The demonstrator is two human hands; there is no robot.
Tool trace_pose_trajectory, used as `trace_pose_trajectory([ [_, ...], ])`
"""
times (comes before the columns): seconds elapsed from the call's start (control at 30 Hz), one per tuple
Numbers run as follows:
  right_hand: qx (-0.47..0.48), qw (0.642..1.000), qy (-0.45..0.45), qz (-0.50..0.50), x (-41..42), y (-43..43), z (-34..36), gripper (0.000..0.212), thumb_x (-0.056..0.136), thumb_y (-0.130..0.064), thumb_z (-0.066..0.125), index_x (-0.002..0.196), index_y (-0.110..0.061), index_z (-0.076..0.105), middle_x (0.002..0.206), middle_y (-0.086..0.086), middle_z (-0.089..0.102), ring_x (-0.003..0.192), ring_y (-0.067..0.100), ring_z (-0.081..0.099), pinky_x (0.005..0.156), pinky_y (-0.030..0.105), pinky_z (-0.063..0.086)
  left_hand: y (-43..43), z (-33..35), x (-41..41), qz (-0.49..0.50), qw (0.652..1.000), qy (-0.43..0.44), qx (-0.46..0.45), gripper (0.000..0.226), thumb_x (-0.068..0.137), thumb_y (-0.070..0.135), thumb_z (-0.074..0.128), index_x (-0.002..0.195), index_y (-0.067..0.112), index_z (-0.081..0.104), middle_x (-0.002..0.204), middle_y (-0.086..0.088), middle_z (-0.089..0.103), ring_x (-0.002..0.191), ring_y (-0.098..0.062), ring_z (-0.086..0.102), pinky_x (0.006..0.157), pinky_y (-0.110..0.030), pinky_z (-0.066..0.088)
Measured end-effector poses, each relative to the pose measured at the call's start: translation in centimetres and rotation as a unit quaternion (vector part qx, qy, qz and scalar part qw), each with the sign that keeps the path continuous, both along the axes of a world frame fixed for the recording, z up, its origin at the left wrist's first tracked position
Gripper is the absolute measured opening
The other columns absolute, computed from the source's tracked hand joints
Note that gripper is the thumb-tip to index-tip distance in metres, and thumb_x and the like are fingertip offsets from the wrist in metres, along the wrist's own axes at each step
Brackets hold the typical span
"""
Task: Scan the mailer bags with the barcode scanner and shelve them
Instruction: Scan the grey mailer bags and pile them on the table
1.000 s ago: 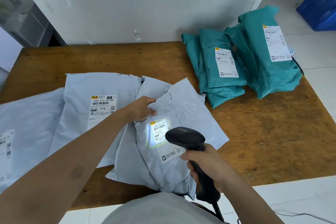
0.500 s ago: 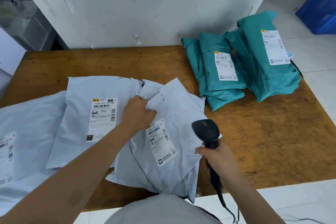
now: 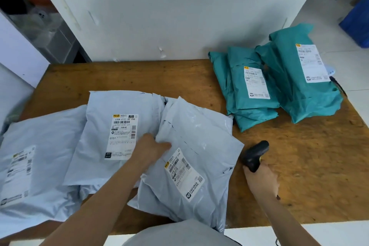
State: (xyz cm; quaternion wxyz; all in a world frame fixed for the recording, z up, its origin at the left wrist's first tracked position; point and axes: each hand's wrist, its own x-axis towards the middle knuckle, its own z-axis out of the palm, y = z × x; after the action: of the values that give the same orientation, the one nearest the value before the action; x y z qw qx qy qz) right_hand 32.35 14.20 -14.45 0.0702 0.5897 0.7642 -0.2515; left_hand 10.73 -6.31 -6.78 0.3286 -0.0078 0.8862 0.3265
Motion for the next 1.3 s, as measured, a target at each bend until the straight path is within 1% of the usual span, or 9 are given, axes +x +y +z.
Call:
trace_pose_trajectory([
  [0.1, 0.053, 0.997, -0.046, 0.008, -0.6, -0.7, 0.4, 0.065, 0.087, -0.042, 0.060, 0.135, -0.001, 0.042, 0.134, 0.023, 0.048, 0.125, 0.043, 0.041, 0.104, 0.050, 0.033, 0.4, 0.9, 0.2, -0.052, 0.998, 0.005, 0.028, 0.012, 0.079, 0.014, 0.067, 0.077, 0.006, 0.058, 0.067, -0.003, 0.058, 0.057, -0.014, 0.053, 0.048, -0.021, 0.038],
  [0.2, 0.115, 0.993, -0.001, 0.029, -2.0, -1.9, 1.7, 0.072, 0.092, -0.038, 0.054, 0.147, 0.000, 0.026, 0.139, 0.028, 0.041, 0.127, 0.045, 0.038, 0.105, 0.053, 0.028, 0.1, 3.0, 0.4, -0.043, 0.986, 0.052, 0.154, 0.008, 0.081, 0.008, 0.063, 0.088, 0.010, 0.062, 0.071, -0.004, 0.062, 0.056, -0.013, 0.054, 0.052, -0.021, 0.043],
  [0.43, 0.094, 0.968, 0.164, 0.166, -7.7, -6.8, 5.0, 0.061, 0.094, -0.045, 0.050, 0.136, -0.001, 0.047, 0.136, 0.022, 0.050, 0.127, 0.039, 0.045, 0.106, 0.049, 0.033, -6.9, 7.2, -4.1, 0.135, 0.940, 0.048, 0.310, 0.020, 0.073, 0.002, 0.073, 0.089, 0.012, 0.065, 0.072, -0.003, 0.074, 0.066, -0.022, 0.069, 0.058, -0.029, 0.055],
  [0.57, -0.284, 0.922, 0.219, 0.143, -11.7, -8.7, 7.0, 0.069, 0.092, -0.053, 0.050, 0.147, -0.014, 0.035, 0.149, 0.003, 0.042, 0.136, 0.021, 0.040, 0.106, 0.032, 0.032, -13.1, 5.7, -6.9, 0.174, 0.965, 0.063, 0.184, 0.043, 0.058, 0.020, 0.084, 0.096, 0.009, 0.065, 0.098, -0.015, 0.070, 0.083, -0.033, 0.067, 0.079, -0.047, 0.055],
  [0.67, -0.433, 0.856, 0.258, 0.117, -14.2, -10.2, 6.6, 0.055, 0.088, -0.045, 0.061, 0.134, -0.016, 0.053, 0.128, -0.002, 0.063, 0.107, 0.010, 0.063, 0.082, 0.019, 0.049, -15.3, 4.3, -7.2, 0.142, 0.979, 0.143, 0.022, 0.043, 0.073, 0.025, 0.080, 0.104, 0.006, 0.056, 0.100, -0.010, 0.063, 0.088, -0.031, 0.059, 0.076, -0.037, 0.046],
  [0.9, -0.464, 0.844, 0.270, -0.002, -17.9, -12.4, 5.3, 0.066, 0.061, -0.043, 0.087, 0.114, -0.012, 0.063, 0.105, 0.006, 0.073, 0.094, 0.024, 0.070, 0.077, 0.034, 0.055, -16.3, 4.3, -7.2, 0.237, 0.940, 0.242, 0.040, 0.029, 0.079, 0.009, 0.072, 0.102, 0.001, 0.058, 0.098, -0.013, 0.061, 0.099, -0.037, 0.059, 0.072, -0.032, 0.040],
  [1.0, -0.365, 0.890, 0.272, 0.016, -18.0, -11.8, 5.7, 0.043, 0.071, -0.032, 0.082, 0.102, -0.008, 0.064, 0.099, 0.008, 0.071, 0.088, 0.026, 0.067, 0.067, 0.033, 0.053, -16.7, 4.8, -7.3, 0.249, 0.936, 0.244, 0.054, 0.046, 0.082, 0.012, 0.070, 0.124, 0.003, 0.051, 0.123, -0.015, 0.058, 0.113, -0.034, 0.054, 0.081, -0.031, 0.039],
  [1.13, -0.331, 0.884, 0.324, 0.063, -17.9, -12.5, 6.2, 0.024, 0.087, -0.028, 0.067, 0.104, -0.012, 0.067, 0.104, 0.005, 0.071, 0.096, 0.024, 0.067, 0.086, 0.038, 0.053, -15.7, 3.0, -7.0, 0.189, 0.968, 0.161, 0.019, 0.060, 0.086, 0.028, 0.066, 0.135, 0.003, 0.042, 0.133, -0.018, 0.050, 0.121, -0.035, 0.050, 0.093, -0.035, 0.039],
  [1.3, -0.397, 0.878, 0.241, 0.111, -17.4, -13.1, 3.5, 0.101, 0.060, -0.086, 0.055, 0.143, -0.030, 0.039, 0.132, -0.006, 0.060, 0.118, 0.018, 0.058, 0.102, 0.042, 0.046, -13.9, 0.6, -5.0, 0.136, 0.979, 0.153, -0.014, 0.083, 0.082, 0.039, 0.067, 0.144, 0.003, 0.024, 0.143, -0.020, 0.033, 0.134, -0.038, 0.031, 0.111, -0.046, 0.027],
])
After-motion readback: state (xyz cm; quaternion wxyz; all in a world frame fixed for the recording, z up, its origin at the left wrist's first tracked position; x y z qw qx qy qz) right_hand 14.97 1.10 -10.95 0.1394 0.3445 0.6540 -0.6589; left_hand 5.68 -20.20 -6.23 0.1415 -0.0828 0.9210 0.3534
